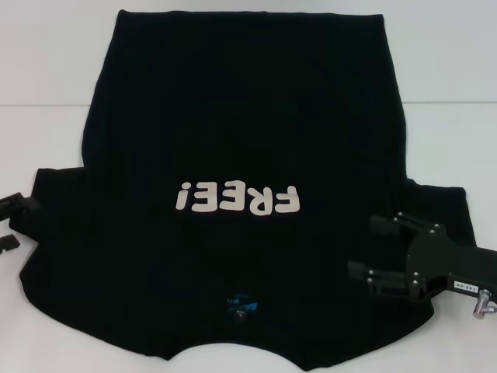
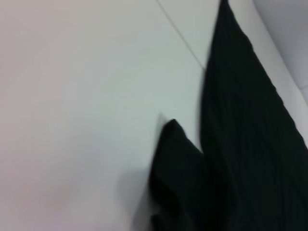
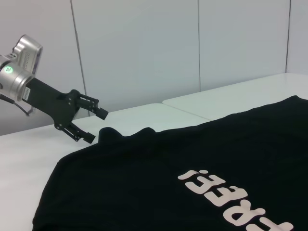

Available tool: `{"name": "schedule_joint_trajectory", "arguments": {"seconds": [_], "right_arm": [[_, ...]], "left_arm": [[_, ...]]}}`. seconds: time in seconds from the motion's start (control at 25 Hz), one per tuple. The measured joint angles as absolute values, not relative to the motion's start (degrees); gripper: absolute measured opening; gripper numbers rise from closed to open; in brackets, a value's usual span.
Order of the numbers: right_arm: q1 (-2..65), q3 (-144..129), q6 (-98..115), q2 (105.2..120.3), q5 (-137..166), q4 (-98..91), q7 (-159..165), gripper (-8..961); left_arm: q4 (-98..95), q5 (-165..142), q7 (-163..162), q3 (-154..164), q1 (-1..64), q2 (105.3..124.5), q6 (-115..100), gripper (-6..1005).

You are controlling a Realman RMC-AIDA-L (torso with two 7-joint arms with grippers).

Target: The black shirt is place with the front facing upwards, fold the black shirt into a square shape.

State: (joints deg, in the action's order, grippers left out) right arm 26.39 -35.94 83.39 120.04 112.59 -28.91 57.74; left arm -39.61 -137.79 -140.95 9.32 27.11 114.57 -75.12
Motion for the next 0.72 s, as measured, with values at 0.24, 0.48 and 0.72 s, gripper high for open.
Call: {"name": "schedule_joint_trajectory", "arguments": {"seconds": [0.24, 0.48, 0.72], "right_arm": [[26.36, -36.13, 83.41, 120.04, 112.58, -28.91, 57.74, 941], [26.36, -36.16, 83.48, 120.06, 112.58, -28.91, 57.74, 941], [26.36, -36.18, 83.5, 120.05, 112.58, -28.91, 57.81, 942]], "left_arm": [[-37.14, -137.82, -140.85, 9.64, 27.7, 114.58, -70.09, 854], [-36.15, -137.5, -140.81, 11.15, 28.41, 114.69, -67.42, 832], [-35.3, -137.35, -140.73, 12.42, 29.72, 114.7, -65.48, 810]]}}
